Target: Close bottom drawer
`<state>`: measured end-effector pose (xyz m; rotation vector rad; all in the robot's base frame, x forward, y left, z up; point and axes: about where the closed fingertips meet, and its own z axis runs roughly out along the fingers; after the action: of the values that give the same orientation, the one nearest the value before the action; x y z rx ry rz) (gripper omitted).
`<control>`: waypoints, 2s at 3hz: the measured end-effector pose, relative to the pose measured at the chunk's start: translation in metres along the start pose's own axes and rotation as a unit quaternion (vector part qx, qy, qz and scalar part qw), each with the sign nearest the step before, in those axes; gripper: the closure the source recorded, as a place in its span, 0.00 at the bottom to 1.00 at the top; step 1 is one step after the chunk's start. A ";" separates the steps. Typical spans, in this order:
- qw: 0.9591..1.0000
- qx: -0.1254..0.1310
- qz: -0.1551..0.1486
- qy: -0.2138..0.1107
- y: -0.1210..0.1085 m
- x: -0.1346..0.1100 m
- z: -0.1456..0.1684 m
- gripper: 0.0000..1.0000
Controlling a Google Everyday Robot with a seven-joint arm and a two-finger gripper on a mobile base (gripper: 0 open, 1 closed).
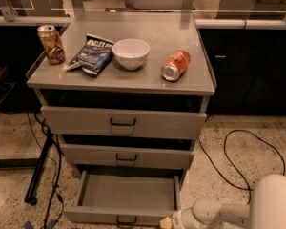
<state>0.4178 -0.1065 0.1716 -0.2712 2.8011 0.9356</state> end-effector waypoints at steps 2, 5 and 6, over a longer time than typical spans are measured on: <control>0.999 0.018 0.004 -0.027 -0.014 -0.032 0.011 1.00; 0.997 0.053 0.016 -0.062 -0.040 -0.077 0.012 1.00; 0.995 0.057 0.028 -0.072 -0.042 -0.081 0.012 1.00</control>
Offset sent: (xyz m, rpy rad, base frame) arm 0.0659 -0.0046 -0.0162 -0.0451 -0.0718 -0.0787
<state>0.5070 -0.1235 0.1560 -0.1049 2.7297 0.7709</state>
